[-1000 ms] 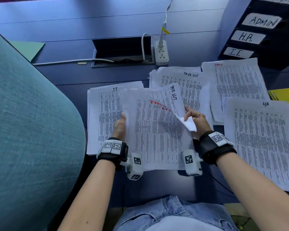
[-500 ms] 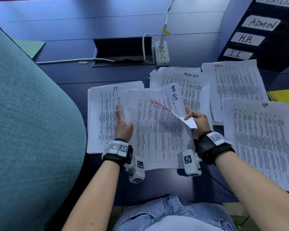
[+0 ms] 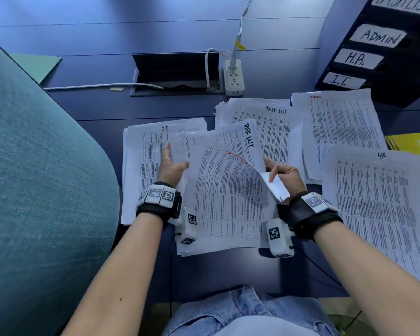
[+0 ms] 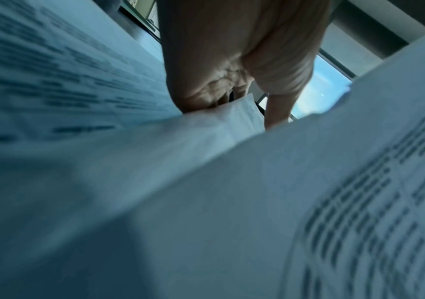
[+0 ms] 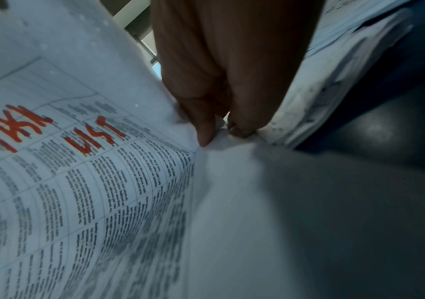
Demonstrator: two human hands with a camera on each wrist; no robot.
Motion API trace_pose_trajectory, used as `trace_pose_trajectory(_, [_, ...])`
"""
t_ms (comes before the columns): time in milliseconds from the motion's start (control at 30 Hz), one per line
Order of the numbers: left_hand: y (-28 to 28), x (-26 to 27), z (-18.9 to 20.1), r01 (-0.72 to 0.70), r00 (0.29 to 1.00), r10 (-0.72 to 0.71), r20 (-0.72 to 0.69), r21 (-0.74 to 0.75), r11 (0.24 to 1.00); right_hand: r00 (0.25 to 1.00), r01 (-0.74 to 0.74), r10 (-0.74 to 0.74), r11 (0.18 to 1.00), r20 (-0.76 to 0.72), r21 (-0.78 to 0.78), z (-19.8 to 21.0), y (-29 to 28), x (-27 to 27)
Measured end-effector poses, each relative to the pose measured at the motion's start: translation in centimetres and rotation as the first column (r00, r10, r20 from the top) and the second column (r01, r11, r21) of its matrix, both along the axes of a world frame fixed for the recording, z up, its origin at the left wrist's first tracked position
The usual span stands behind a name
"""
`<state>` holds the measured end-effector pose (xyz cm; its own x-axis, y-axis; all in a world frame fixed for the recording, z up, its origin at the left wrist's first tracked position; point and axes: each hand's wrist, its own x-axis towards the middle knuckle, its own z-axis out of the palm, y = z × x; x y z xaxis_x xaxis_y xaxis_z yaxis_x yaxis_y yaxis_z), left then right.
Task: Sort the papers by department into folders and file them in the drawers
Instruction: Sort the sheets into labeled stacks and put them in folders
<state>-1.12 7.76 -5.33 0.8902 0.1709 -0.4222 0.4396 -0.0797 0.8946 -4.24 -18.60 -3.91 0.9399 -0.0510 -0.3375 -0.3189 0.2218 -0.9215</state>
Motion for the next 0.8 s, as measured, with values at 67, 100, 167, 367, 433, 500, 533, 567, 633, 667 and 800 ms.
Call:
trace_pose_trajectory(67, [1.5, 1.8, -2.2, 0.012, 1.0, -0.013, 0.013, 0.054, 0.998, 1.0, -0.02, 0.02, 1.0, -0.005, -0.01, -0.1, 0.2, 0.0])
trace_pose_trajectory(100, [1.7, 2.2, -1.9, 0.023, 0.999, -0.025, 0.029, 0.073, 0.997, 1.0, -0.025, 0.024, 1.0, -0.004, -0.016, -0.2, 0.2, 0.0])
trace_pose_trajectory(167, [1.1, 2.1, 0.2, 0.049, 0.992, -0.067, 0.107, 0.164, 0.985, 0.999, -0.036, 0.036, 0.999, 0.001, -0.034, -0.3, 0.2, 0.1])
trace_pose_trajectory(367, [-0.4, 1.2, 0.9, 0.088, 0.971, -0.175, 0.165, 0.437, 0.895, 1.0, -0.03, 0.03, 0.997, -0.004, -0.069, -0.6, 0.1, 0.3])
trace_pose_trajectory(433, [-0.5, 1.1, 0.6, 0.022, 0.97, -0.112, 0.214, 0.383, 0.923, 1.0, -0.01, 0.009, 0.997, -0.013, -0.079, -0.8, 0.1, 0.4])
trace_pose_trajectory(500, [-0.3, 1.2, 0.5, -0.07, 0.976, -0.002, 0.218, 0.324, 0.944, 1.0, 0.005, -0.007, 0.997, -0.029, -0.08, -1.2, 0.1, 0.6])
trace_pose_trajectory(533, [-0.2, 1.1, 0.5, -0.086, 0.98, 0.03, 0.196, 0.282, 0.956, 1.0, 0.003, -0.006, 0.996, -0.031, -0.086, -1.3, 0.1, 0.6])
trace_pose_trajectory(567, [0.1, 1.2, 0.2, -0.098, 0.982, 0.056, 0.181, 0.232, 0.968, 0.999, 0.005, -0.009, 0.996, -0.035, -0.09, -1.4, 0.1, 0.6])
trace_pose_trajectory(633, [0.7, 1.3, -0.3, -0.094, 0.993, 0.083, 0.086, 0.133, 0.987, 0.999, -0.003, -0.003, 0.993, -0.053, -0.115, -1.6, 0.0, 0.5])
trace_pose_trajectory(667, [0.9, 1.4, -0.5, -0.097, 0.995, 0.094, 0.041, 0.095, 0.991, 0.998, -0.002, -0.006, 0.991, -0.061, -0.136, -1.7, -0.1, 0.4])
trace_pose_trajectory(800, [0.8, 1.0, 0.2, -0.129, 0.991, 0.132, 0.028, -0.093, 0.987, 1.0, 0.009, -0.013, 0.993, -0.028, -0.116, -1.7, 0.1, 0.6])
